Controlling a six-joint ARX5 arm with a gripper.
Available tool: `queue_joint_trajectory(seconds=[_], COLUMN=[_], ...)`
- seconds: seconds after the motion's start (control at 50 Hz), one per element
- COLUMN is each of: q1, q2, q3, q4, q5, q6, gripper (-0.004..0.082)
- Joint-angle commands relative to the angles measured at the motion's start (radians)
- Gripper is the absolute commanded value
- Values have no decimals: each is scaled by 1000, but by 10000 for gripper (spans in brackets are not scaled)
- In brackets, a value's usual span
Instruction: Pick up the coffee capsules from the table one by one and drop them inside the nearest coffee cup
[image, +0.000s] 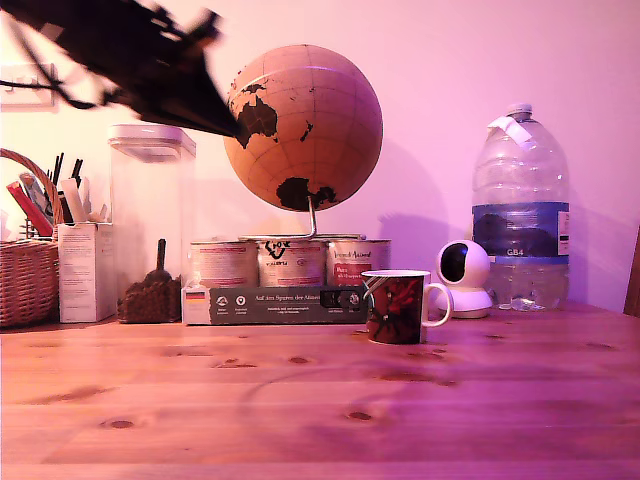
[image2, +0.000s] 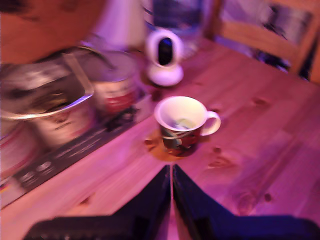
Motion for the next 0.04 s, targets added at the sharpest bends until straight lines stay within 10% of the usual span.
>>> queue_joint_trajectory(seconds=[0.0,0.02], q1=[6,7], q2=[-21,-29], q3=[-54,-63], q4=[15,18], q5=[-6,-6], q6=[-17,-19], gripper=[-23,-23])
